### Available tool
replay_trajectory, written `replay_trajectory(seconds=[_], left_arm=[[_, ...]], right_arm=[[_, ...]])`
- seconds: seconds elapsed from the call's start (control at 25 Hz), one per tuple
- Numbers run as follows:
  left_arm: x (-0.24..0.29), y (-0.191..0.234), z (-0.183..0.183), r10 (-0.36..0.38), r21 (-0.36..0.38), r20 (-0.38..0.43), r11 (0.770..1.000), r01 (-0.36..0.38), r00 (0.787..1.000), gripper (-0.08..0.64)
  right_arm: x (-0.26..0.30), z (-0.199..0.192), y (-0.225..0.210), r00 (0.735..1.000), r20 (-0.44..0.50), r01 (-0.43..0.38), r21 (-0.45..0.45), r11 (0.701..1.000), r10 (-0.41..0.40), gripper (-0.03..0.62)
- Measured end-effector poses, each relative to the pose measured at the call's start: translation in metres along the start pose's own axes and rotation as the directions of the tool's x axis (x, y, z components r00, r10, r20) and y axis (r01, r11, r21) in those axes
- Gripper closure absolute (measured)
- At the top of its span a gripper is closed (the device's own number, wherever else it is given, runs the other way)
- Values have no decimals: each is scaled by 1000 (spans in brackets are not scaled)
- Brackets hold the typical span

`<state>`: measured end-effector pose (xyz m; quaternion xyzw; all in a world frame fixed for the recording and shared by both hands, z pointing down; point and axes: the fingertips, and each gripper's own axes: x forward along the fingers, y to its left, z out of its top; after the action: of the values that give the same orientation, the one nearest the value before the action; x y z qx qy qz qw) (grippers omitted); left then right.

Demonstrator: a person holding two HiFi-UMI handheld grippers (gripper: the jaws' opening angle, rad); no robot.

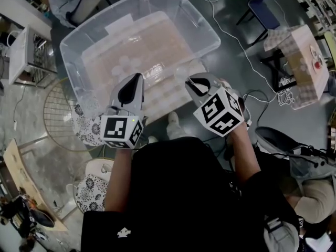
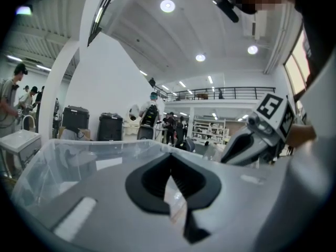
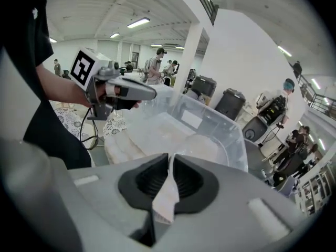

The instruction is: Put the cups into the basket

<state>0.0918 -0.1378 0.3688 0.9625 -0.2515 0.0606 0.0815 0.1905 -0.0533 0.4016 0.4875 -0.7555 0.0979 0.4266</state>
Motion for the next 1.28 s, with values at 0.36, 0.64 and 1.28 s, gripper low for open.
replay_trajectory(seconds=[0.36, 0.64, 1.28], left_arm=[[-6, 25, 1, 70, -4, 0, 998, -70, 998, 554], [-11, 40, 0, 154, -11, -3, 988, -154, 988, 554], [-32, 82, -13, 328, -38, -40, 944, -329, 944, 554]], right_arm=[[29, 52, -49, 997, 77, 8, -59, 998, -3, 563], [85, 65, -72, 996, 66, -61, -96, 994, 68, 563], [236, 45, -100, 972, -176, -189, -188, 964, 156, 563]])
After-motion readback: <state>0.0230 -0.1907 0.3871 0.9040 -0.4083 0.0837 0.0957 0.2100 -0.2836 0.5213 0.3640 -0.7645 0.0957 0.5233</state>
